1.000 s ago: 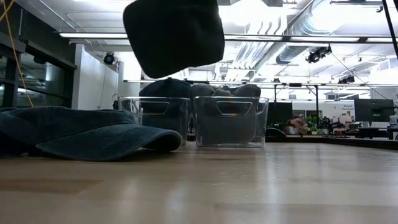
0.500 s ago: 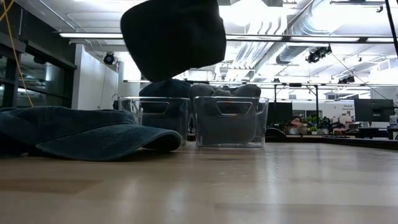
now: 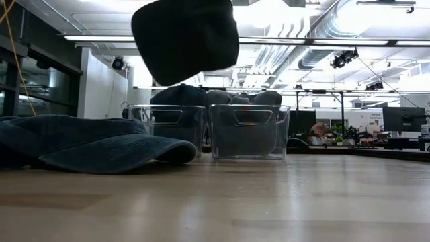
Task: Pick & Place hat
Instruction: Put the right blue cap into the left transparent bin
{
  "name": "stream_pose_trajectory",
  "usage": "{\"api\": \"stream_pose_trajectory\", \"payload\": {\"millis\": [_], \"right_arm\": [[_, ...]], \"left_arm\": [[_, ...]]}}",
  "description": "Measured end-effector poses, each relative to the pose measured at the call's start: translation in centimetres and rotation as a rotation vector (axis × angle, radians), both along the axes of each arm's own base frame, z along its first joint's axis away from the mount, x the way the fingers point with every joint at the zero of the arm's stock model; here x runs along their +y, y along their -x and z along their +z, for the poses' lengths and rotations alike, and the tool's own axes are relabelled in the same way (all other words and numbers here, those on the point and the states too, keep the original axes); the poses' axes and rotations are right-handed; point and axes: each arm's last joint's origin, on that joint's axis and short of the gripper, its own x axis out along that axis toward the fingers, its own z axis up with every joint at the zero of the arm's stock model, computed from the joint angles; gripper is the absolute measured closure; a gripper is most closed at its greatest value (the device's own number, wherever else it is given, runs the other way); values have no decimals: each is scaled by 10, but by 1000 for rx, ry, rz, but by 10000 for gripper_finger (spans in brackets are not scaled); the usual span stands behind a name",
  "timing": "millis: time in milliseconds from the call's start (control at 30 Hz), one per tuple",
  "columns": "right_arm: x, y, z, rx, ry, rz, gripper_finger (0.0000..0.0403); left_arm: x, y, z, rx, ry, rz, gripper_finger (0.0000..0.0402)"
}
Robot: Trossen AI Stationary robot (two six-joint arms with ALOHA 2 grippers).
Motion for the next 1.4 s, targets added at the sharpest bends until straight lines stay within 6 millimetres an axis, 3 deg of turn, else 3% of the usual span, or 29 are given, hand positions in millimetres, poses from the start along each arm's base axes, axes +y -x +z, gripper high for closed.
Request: {"api": "stream_pose_trajectory", "payload": {"millis": [267, 533, 833, 1000, 1167, 1267, 1400], "right_arm": [[3, 18, -66, 40, -48, -2, 211], [4, 40, -115, -218, -51, -9, 221], [0, 32, -164, -566, -16, -3, 219], [-9, 30, -179, -746, -89, -7, 217], [-20, 25, -191, -760, -153, 4, 217], [-30, 24, -189, -758, -149, -3, 217], [-46, 23, -169, -768, -144, 30, 217]], "left_arm": [[-4, 26, 7, -142, 17, -29, 391], [-8, 58, -33, -398, 30, -57, 392], [13, 88, -60, -713, 80, -118, 392], [28, 91, -66, -786, 82, -134, 392], [41, 93, -71, -828, 77, -184, 392], [48, 94, -82, -794, 108, -208, 392], [54, 98, -87, -796, 120, -248, 392]]}}
